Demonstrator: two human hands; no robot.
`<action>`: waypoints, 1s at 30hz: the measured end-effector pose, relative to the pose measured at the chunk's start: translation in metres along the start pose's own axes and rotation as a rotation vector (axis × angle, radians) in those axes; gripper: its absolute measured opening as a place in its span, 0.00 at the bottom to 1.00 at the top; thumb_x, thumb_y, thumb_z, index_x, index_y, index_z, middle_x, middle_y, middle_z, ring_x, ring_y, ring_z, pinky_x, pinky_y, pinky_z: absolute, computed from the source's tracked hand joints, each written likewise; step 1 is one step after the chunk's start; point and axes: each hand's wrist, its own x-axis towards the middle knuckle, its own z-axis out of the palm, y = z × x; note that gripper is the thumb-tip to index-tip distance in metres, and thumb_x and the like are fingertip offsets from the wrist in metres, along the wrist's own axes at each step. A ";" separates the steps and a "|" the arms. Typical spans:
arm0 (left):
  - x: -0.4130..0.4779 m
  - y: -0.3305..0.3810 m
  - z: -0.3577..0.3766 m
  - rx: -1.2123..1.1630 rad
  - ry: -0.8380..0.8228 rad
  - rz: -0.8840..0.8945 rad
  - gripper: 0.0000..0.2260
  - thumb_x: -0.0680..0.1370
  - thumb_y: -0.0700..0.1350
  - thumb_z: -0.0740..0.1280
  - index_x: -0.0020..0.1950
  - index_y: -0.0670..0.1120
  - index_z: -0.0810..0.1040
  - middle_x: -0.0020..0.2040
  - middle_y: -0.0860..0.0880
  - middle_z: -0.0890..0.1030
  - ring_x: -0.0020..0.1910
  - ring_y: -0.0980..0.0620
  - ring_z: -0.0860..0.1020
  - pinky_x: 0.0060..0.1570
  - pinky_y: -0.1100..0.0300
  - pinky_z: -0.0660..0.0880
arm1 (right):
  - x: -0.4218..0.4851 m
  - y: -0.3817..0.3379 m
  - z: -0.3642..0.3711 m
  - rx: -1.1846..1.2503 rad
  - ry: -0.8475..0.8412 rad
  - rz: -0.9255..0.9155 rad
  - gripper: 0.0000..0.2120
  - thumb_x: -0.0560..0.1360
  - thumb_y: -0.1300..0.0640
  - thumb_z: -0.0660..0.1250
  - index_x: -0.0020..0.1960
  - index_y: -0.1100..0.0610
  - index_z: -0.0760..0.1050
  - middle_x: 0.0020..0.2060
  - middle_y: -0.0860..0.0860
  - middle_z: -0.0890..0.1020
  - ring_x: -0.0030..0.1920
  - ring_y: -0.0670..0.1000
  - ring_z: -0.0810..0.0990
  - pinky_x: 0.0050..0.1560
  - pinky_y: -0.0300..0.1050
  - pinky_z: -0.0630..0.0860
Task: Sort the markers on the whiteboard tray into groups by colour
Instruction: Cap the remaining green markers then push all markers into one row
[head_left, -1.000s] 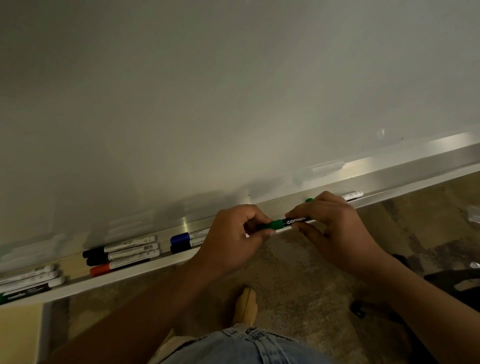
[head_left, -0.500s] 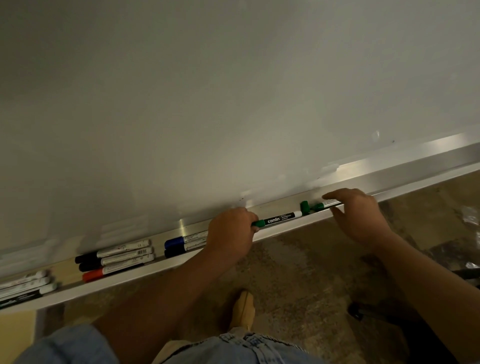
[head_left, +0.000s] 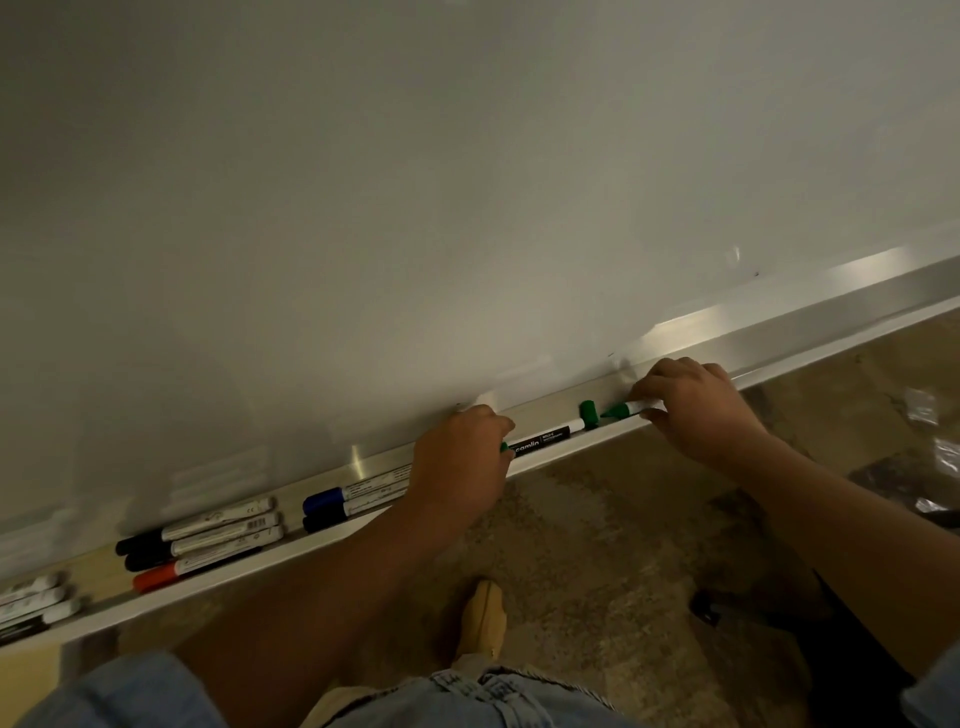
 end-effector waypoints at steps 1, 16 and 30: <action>-0.001 0.001 0.000 -0.013 0.012 0.009 0.11 0.75 0.50 0.67 0.57 0.51 0.79 0.51 0.51 0.80 0.52 0.48 0.77 0.44 0.54 0.74 | 0.000 0.001 -0.001 0.019 0.019 -0.001 0.10 0.73 0.55 0.70 0.54 0.48 0.78 0.50 0.49 0.81 0.51 0.52 0.77 0.56 0.51 0.70; -0.022 0.001 -0.010 -0.200 0.021 -0.001 0.12 0.75 0.54 0.65 0.56 0.53 0.81 0.47 0.56 0.81 0.44 0.56 0.76 0.39 0.61 0.70 | 0.013 -0.051 0.015 0.599 -0.062 0.444 0.16 0.71 0.45 0.70 0.32 0.54 0.73 0.25 0.50 0.76 0.25 0.49 0.75 0.26 0.39 0.66; -0.028 0.011 -0.028 -0.606 -0.036 -0.140 0.08 0.74 0.52 0.70 0.49 0.50 0.82 0.40 0.54 0.83 0.38 0.59 0.79 0.40 0.59 0.78 | -0.012 -0.081 -0.026 0.532 0.105 0.218 0.06 0.69 0.47 0.71 0.38 0.46 0.75 0.26 0.39 0.75 0.27 0.36 0.77 0.19 0.28 0.63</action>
